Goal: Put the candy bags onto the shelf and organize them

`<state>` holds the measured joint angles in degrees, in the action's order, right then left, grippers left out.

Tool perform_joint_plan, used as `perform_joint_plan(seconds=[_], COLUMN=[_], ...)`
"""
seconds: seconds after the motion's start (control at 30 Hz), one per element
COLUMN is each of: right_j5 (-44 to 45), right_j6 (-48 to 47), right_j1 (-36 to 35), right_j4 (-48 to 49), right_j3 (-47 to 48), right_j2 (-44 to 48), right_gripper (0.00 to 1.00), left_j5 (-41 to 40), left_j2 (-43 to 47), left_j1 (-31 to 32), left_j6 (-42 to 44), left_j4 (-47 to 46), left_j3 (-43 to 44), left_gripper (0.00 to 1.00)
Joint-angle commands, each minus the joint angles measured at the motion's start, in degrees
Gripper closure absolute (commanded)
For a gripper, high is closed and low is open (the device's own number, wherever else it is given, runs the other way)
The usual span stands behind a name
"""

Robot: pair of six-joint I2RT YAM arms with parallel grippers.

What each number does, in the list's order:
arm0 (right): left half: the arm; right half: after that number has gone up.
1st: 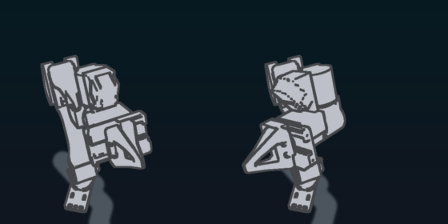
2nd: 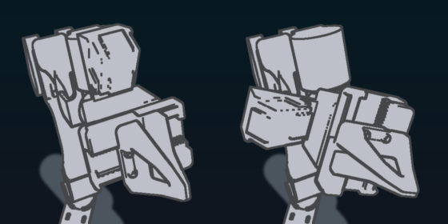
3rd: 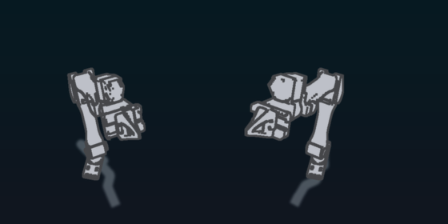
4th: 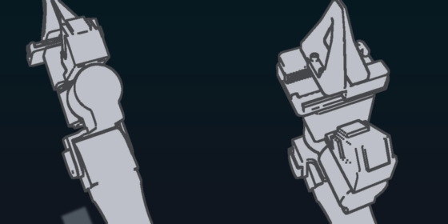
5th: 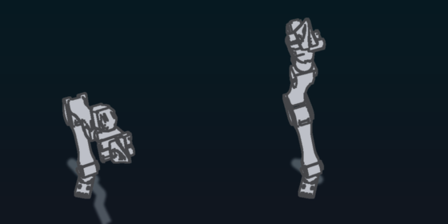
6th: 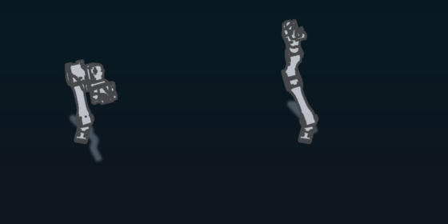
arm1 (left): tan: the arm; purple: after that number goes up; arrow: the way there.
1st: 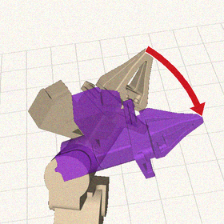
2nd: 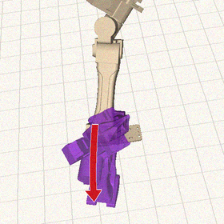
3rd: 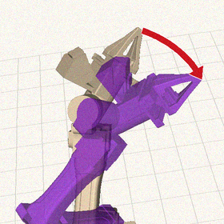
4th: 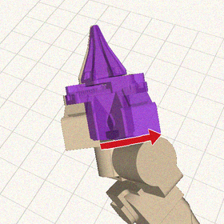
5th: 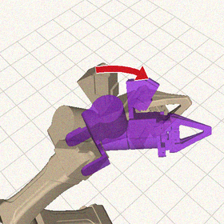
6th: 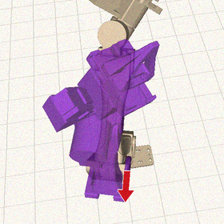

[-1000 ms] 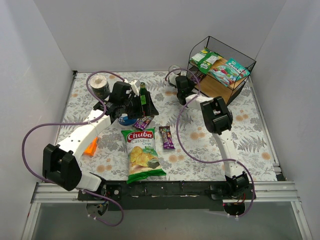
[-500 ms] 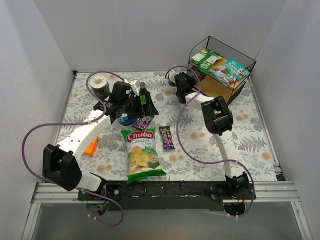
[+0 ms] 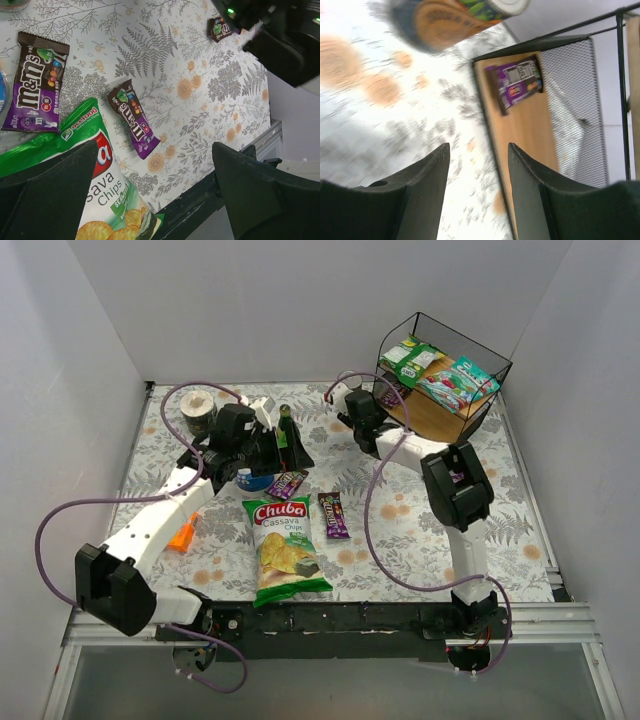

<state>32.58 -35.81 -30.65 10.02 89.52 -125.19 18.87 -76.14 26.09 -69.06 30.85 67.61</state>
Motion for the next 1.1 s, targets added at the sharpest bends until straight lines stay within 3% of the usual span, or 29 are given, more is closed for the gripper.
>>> perform_joint_plan(seconds=[0.0, 0.17, 0.27, 0.5, 0.67, 0.8, 1.07], right_j5=[-11.4, -25.9, -30.3, -39.5, -38.9, -34.5, -30.6], right_j6=[8.9, 14.9, 16.5, 24.2, 32.9, 35.4, 36.0], right_j1=[-0.6, -1.6, -3.7, -9.6, -14.7, -25.3, -30.3], right_j4=[-8.7, -20.3, -24.8, -24.6, -26.2, -26.0, -22.9], right_j3=[-5.1, -13.3, -19.8, -36.5, -41.9, -42.8, -46.4], right_j2=[15.2, 28.6, 37.0, 55.3, 56.7, 53.5, 48.3], right_gripper=[0.43, 0.43, 0.42, 0.43, 0.43, 0.44, 0.45], left_j5=[-2.8, -3.6, -4.8, -9.6, -7.8, -6.4, -5.2], left_j2=[4.2, 6.5, 7.5, 8.3, 9.2, 10.0, 10.2], left_j1=[-0.1, -0.1, -0.1, -0.1, -0.1, -0.1, -0.1], left_j6=[0.0, 0.3, 0.9, 1.1, -1.1, -2.0, -3.5], left_j4=[-1.3, -1.8, -1.6, 0.9, 0.0, -0.5, 0.2], left_j3=[-0.8, -1.1, -1.1, -0.1, -3.2, -5.7, -7.1], left_gripper=[0.02, 0.02, 0.02, 0.02, 0.02, 0.02, 0.02])
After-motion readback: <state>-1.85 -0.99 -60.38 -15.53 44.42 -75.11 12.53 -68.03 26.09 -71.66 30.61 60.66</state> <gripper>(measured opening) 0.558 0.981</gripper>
